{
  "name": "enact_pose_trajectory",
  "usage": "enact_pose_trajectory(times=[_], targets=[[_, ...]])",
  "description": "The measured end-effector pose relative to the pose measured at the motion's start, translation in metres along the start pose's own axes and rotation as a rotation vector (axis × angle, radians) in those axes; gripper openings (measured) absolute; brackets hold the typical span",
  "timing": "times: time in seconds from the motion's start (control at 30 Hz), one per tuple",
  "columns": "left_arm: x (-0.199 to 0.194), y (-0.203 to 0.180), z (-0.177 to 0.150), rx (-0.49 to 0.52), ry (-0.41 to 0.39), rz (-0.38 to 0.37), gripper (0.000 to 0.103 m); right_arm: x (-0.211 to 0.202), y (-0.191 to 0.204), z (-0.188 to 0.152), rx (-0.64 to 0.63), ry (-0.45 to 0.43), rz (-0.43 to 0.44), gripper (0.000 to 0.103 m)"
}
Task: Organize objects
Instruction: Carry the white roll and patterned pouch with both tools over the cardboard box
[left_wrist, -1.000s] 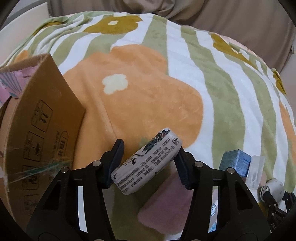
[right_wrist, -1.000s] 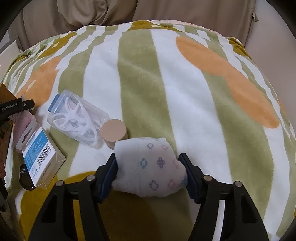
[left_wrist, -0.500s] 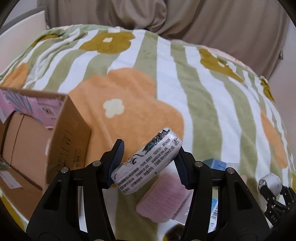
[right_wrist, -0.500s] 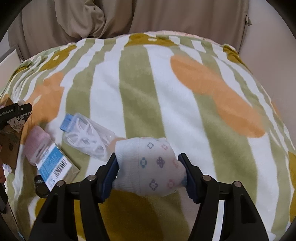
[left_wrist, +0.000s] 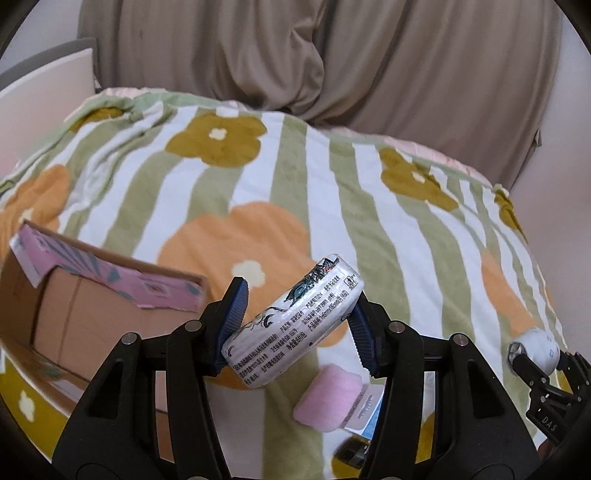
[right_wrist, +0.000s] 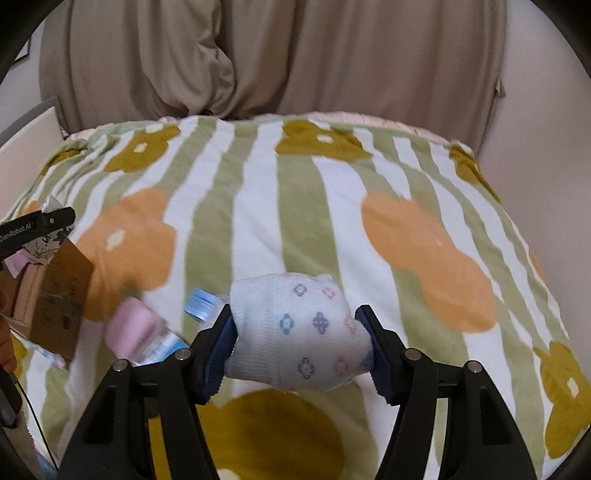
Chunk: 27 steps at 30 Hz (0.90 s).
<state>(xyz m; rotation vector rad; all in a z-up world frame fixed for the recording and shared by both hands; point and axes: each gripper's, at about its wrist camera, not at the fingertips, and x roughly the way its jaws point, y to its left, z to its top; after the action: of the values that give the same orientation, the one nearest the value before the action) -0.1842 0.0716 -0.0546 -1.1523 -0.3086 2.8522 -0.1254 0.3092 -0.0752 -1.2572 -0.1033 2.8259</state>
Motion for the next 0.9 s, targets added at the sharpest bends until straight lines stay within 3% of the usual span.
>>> enact_pose_trajectory(times=[0.47,0.9], targets=[[-0.062,0.108,0.036,-0.066,-0.068,0.054,0.050,-0.039,0.118,0.057,-0.105,-0.105,0.163,0.060],[-0.077,0.241,0.028,-0.138,-0.040,0.135,0.050,-0.023,0.255,0.068,-0.206,-0.075,0.312,0.060]])
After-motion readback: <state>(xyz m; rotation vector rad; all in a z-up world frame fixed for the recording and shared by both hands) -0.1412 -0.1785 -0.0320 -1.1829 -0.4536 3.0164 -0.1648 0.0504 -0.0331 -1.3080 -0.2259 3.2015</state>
